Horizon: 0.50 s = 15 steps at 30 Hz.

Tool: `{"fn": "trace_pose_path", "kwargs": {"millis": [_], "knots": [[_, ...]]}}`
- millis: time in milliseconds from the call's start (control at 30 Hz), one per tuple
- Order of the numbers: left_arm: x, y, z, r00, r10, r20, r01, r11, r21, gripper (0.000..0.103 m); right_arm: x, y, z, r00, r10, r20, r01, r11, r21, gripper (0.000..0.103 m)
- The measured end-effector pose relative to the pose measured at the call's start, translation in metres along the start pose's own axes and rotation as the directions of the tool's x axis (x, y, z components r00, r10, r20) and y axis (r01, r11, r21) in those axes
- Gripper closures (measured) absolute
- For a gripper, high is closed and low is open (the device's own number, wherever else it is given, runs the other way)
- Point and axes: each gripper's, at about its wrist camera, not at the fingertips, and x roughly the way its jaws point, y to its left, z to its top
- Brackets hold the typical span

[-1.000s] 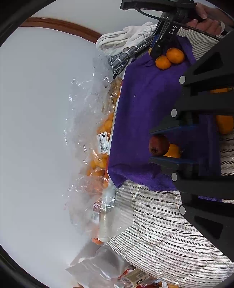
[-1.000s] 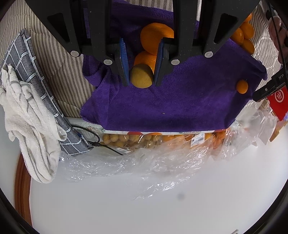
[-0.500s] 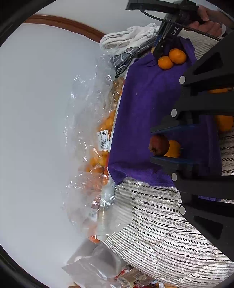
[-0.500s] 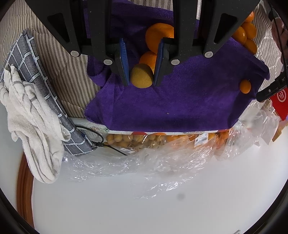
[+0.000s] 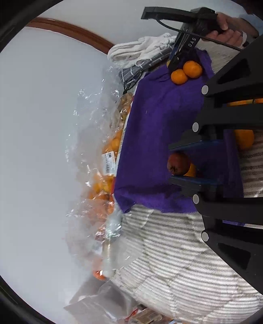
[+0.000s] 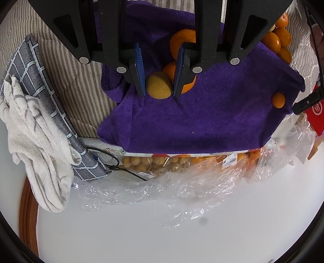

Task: Organize fruits
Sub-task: 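Carry the yellow-green fruit and the red fruit over the purple towel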

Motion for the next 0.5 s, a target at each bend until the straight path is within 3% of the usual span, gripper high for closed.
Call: {"fn": "trace_pose_path", "kwargs": {"millis": [133, 233, 333, 500], "knots": [[0.001, 0.014, 0.002, 0.999, -0.041, -0.014, 0.040, 0.997, -0.072, 0.080, 0.000, -0.005, 0.000, 1.000, -0.006, -0.009, 0.006, 1.000, 0.016, 0.076], [-0.003, 0.022, 0.004, 1.000, -0.013, 0.000, 0.013, 0.995, -0.097, 0.080, 0.001, -0.012, 0.000, 1.000, -0.012, -0.021, 0.012, 0.999, 0.032, 0.076], [-0.006, 0.020, 0.004, 1.000, 0.017, 0.017, -0.016, 0.997, -0.070, 0.080, 0.003, -0.014, -0.001, 0.999, -0.013, -0.039, 0.014, 0.999, 0.030, 0.076], [0.002, 0.004, -0.001, 1.000, -0.010, -0.026, 0.010, 1.000, -0.010, 0.080, 0.007, -0.012, -0.002, 0.998, -0.025, -0.056, 0.026, 1.000, 0.010, 0.076]]}}
